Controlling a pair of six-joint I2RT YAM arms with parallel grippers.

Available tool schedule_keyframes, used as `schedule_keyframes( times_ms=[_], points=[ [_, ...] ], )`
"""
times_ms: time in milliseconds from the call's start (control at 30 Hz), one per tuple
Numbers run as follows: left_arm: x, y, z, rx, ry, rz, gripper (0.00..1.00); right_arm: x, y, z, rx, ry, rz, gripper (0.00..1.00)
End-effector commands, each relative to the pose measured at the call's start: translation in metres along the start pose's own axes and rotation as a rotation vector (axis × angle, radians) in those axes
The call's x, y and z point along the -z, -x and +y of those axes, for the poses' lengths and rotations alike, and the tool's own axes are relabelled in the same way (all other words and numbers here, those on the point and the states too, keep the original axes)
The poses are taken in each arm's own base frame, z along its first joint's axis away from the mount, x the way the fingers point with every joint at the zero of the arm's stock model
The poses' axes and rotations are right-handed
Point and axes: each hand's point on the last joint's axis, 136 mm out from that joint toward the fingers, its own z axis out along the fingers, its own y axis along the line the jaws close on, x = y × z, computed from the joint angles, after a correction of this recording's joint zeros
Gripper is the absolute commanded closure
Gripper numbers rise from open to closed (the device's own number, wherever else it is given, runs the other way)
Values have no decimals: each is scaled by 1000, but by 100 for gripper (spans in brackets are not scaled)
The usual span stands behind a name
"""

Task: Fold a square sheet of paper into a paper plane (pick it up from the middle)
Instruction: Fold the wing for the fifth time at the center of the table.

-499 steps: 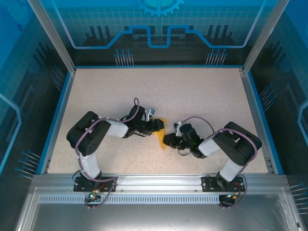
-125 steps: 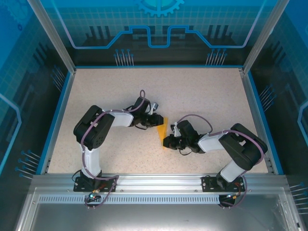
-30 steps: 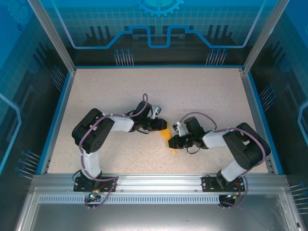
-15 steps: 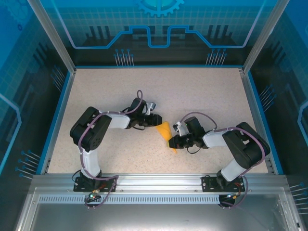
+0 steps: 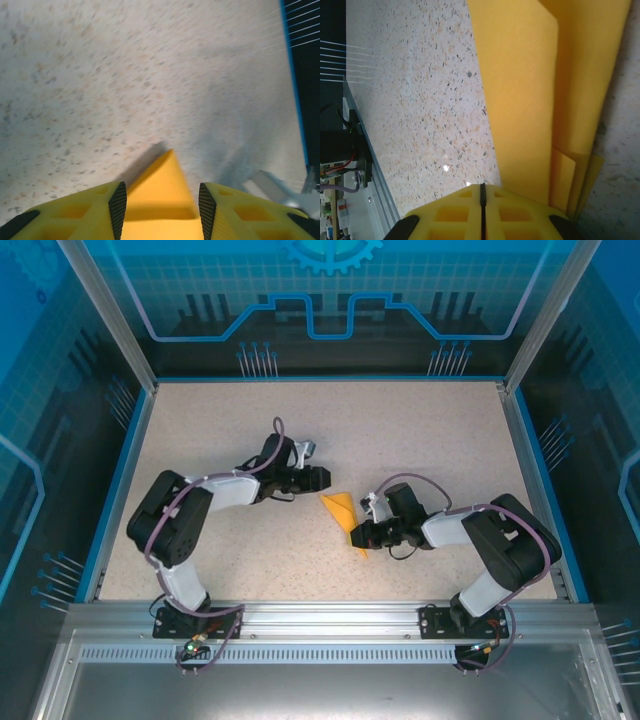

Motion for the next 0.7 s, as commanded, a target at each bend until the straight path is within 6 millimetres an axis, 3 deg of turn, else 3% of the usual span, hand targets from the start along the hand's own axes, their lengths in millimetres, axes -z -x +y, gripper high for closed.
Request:
schedule_keyframes(
  times_ms=[0, 200, 433, 667],
  points=[
    [13, -5, -31, -59, -26, 4, 54, 0, -28, -36, -136, -110, 54, 92],
    [-10, -49, -57, -92, -58, 137, 56, -2, -25, -38, -146, -109, 27, 92],
    [-39, -72, -40, -29, -47, 208, 57, -2, -21, -37, -154, -106, 10, 92],
    [-57, -82, -12, -15, 34, 237, 58, 5, -10, -23, -138, -77, -20, 91]
  ],
)
